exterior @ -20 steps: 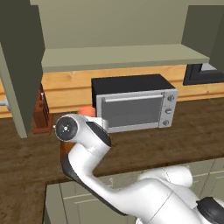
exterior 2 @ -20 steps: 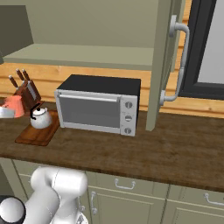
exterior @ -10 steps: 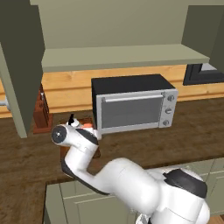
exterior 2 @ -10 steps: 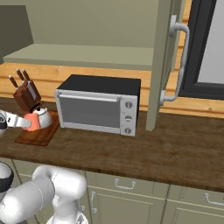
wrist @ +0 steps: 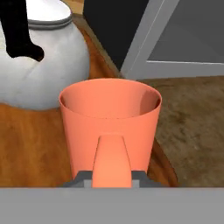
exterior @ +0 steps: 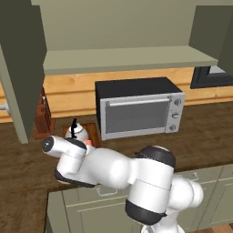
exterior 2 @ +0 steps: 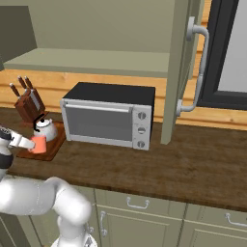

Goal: Pick the kettle from the counter and place it on the tray. Then pick the mug from the cabinet and place it on the tray. Then close the cabinet doors.

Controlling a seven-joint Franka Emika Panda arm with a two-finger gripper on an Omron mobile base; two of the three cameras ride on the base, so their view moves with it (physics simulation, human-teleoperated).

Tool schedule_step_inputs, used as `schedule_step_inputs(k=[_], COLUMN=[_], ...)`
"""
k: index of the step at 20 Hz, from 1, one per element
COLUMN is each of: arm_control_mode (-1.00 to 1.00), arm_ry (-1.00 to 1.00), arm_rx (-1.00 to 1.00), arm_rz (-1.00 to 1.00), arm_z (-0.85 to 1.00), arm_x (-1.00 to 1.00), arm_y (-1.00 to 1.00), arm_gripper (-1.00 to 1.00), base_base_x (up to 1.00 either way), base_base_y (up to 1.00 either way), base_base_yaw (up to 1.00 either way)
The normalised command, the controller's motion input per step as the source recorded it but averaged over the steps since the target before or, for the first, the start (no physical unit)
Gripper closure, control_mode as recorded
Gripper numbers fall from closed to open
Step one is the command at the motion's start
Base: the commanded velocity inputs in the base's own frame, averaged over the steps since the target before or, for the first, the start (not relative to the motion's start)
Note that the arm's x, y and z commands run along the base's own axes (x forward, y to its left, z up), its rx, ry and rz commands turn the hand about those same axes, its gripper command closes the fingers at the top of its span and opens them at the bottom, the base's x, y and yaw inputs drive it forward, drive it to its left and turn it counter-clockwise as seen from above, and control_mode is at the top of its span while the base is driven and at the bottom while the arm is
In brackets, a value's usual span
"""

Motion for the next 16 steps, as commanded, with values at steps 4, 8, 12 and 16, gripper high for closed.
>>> schedule_step_inputs(k=[4, 8, 12, 16], arm_control_mode=[-1.00, -1.00, -1.00, -1.00], arm_ry=[-0.25, -0.17, -0.13, 0.00], arm_rx=[-0.11, -0.03, 0.00, 0.00], arm_rz=[-0.16, -0.10, -0.01, 0.00], arm_z=[-0.25, -0.37, -0.18, -0.20], arm_x=[0.19, 0.21, 0.20, 0.03], arm_y=[0.20, 0.08, -0.02, -0.14], arm_gripper=[1.00, 1.00, 1.00, 1.00], base_base_x=[0.00, 0.00, 0.00, 0.00], base_base_y=[0.00, 0.00, 0.00, 0.00], base_base_yaw=[0.00, 0.00, 0.00, 0.00])
